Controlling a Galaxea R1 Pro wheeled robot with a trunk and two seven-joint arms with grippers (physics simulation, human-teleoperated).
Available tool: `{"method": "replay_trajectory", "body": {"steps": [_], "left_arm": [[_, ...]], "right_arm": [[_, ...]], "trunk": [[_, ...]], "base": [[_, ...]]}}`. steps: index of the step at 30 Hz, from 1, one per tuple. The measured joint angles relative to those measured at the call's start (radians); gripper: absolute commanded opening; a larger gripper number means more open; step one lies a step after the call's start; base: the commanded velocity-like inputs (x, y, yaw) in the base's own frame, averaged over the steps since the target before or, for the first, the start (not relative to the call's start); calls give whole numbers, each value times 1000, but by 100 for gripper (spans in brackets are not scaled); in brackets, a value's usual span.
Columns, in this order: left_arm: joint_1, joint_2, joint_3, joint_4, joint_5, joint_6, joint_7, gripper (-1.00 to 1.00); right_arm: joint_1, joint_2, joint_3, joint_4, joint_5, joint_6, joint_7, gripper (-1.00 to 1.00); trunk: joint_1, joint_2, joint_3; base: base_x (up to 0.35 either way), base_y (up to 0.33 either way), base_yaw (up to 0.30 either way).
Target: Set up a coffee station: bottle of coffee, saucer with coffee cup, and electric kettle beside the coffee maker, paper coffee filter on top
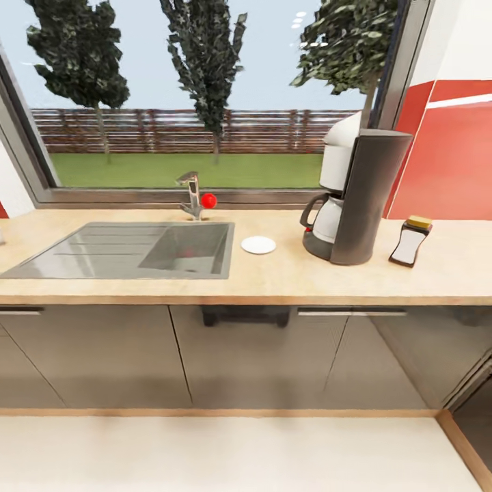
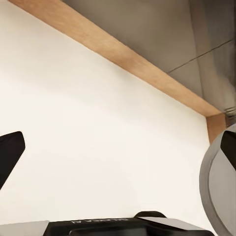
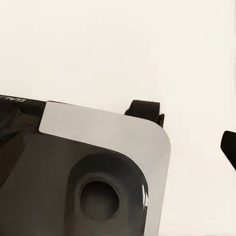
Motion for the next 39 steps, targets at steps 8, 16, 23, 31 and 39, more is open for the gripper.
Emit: {"method": "replay_trajectory", "body": {"steps": [8,16,23,31,39], "left_arm": [[0,0,0,0,1,0,0,100],[0,0,0,0,1,0,0,100],[0,0,0,0,0,0,0,100],[0,0,1,0,0,0,0,100],[0,0,1,0,1,0,0,100]], "right_arm": [[0,0,0,0,0,0,0,100],[0,1,0,0,0,0,0,100],[0,0,1,0,0,0,0,100],[0,1,0,0,0,0,0,100],[0,0,0,0,0,0,0,100]], "trunk": [[0,0,0],[0,0,0],[0,0,0],[0,0,0],[0,0,0]], "base": [[54,239,-195],[14,302,-38],[2,142,-181],[0,16,-244],[0,1,-147]]}}
